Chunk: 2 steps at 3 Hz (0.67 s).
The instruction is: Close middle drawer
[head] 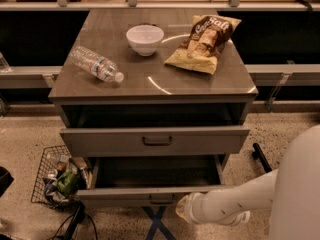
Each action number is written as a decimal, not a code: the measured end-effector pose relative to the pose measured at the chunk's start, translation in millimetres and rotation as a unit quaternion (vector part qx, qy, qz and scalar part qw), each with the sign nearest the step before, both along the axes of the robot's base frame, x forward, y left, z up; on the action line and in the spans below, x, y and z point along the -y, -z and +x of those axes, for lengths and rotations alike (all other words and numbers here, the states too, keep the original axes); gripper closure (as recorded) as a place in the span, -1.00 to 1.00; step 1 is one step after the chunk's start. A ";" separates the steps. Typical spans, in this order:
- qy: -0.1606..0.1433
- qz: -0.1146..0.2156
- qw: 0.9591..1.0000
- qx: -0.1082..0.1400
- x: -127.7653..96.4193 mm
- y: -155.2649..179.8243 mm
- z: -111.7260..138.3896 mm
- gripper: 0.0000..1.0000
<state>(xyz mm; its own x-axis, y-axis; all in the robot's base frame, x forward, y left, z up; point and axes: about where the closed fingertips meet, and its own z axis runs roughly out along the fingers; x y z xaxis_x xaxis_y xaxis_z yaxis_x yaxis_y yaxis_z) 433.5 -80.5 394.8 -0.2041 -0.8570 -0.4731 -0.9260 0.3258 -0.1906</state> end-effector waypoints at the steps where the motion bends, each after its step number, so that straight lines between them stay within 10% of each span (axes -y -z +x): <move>1: 0.000 0.000 1.000 0.000 0.1 0.0 -0.9 1.00; 2: -0.014 0.001 1.000 0.012 -8.9 -3.0 22.4 1.00</move>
Offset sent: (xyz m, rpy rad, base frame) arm 0.1219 0.0459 0.0174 0.0088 -0.1259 0.1467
